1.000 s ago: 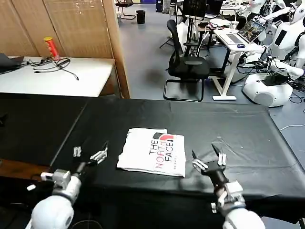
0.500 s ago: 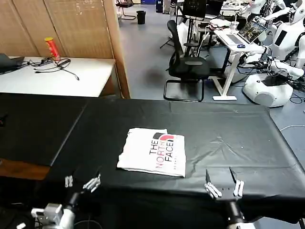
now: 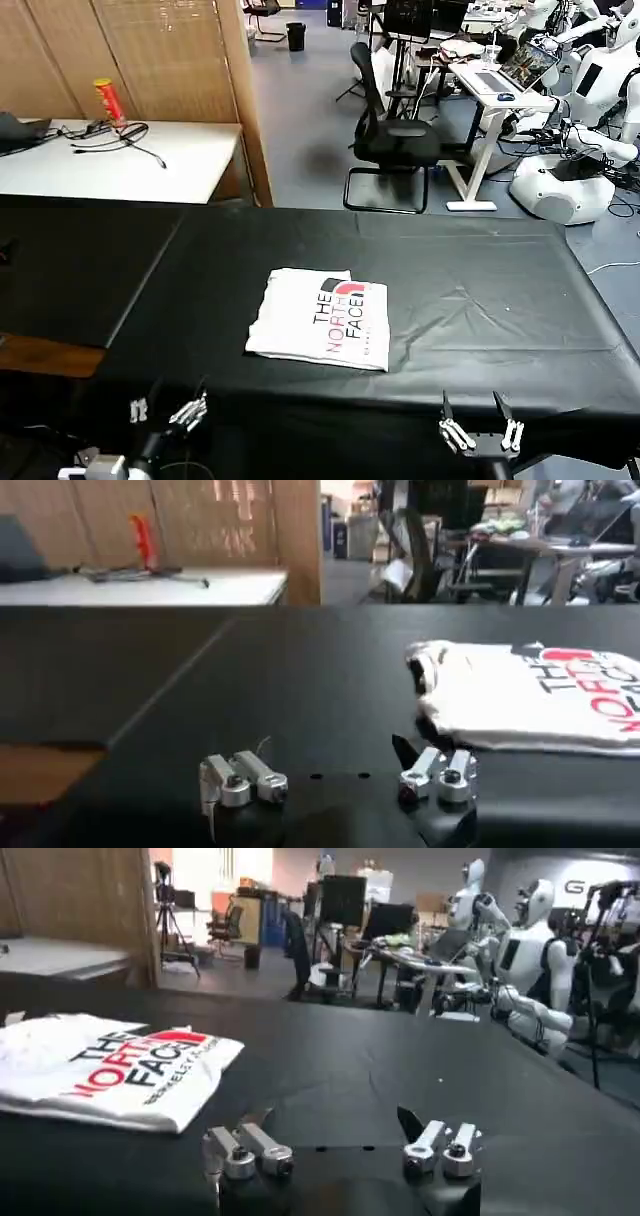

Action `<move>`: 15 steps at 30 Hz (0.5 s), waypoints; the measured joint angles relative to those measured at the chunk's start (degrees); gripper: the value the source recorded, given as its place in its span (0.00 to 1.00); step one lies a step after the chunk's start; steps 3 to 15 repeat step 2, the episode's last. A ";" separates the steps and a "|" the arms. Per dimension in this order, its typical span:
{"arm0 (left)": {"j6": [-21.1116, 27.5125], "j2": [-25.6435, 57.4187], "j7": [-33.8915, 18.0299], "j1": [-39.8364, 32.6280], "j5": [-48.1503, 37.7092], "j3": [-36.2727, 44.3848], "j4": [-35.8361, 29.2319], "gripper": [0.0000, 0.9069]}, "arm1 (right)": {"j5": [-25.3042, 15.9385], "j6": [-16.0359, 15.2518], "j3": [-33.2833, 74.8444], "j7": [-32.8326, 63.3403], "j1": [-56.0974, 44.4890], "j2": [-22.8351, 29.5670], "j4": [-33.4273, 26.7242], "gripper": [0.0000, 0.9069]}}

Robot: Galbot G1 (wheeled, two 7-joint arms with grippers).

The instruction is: Fold and organize the clothes.

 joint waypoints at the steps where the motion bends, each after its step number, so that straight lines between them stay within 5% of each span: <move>1: 0.04 0.02 0.00 0.04 -0.06 0.00 -0.02 0.97 | -0.01 0.00 0.00 -0.01 -0.10 0.00 0.00 0.97; 15: 0.12 0.08 0.00 0.04 -0.07 0.02 -0.03 0.97 | -0.02 0.01 0.00 -0.02 -0.19 0.01 0.02 0.97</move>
